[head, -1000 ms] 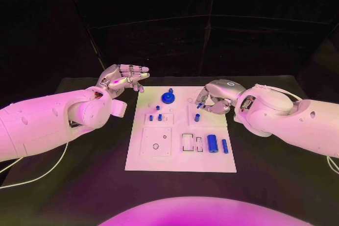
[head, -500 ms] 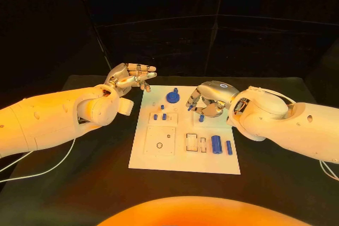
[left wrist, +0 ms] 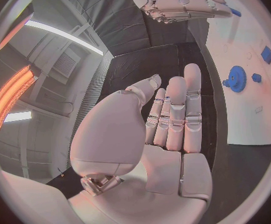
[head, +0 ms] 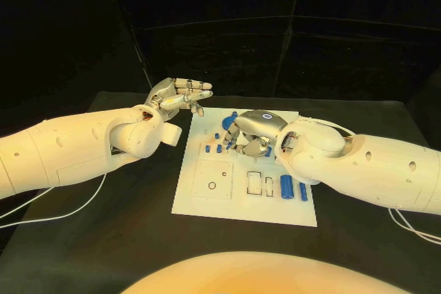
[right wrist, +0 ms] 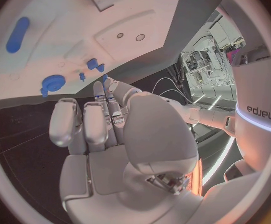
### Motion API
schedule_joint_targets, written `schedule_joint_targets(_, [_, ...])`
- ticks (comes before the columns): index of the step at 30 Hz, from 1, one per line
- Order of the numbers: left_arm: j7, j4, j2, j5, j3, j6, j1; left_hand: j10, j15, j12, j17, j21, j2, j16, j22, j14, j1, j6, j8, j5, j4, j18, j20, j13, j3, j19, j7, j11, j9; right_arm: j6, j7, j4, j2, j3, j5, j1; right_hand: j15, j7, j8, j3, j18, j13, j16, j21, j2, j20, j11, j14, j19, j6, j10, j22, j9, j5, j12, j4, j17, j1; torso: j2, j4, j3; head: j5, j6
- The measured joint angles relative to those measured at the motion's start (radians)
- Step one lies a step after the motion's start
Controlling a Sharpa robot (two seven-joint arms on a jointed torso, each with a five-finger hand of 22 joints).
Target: Assemble the parts on the task board
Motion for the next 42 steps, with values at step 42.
schedule_joint_targets(42, [0.001, 0.003, 0.008, 0.000, 0.000, 0.003, 0.001, -0.003, 0.000, 0.000, -0.001, -0.004, 0.005, 0.000, -0.002, 0.000, -0.005, 0.000, 0.000, 0.000, 0.003, 0.000, 0.003, -0.001, -0.008, -0.003, 0.000, 0.004, 0.000, 0.052, 0.017, -0.031, 0.037, -0.064, -0.060, -0.053, 0.000, 0.002, -0.003, 0.003, -0.008, -0.003, 0.004, 0.004, 0.000, 0.004, 0.000, 0.000, 0.003, 0.002, 0.000, 0.007, -0.001, 0.000, 0.000, -0.003, 0.000, 0.000, -0.002, -0.0012, 0.0009, 0.031, -0.031])
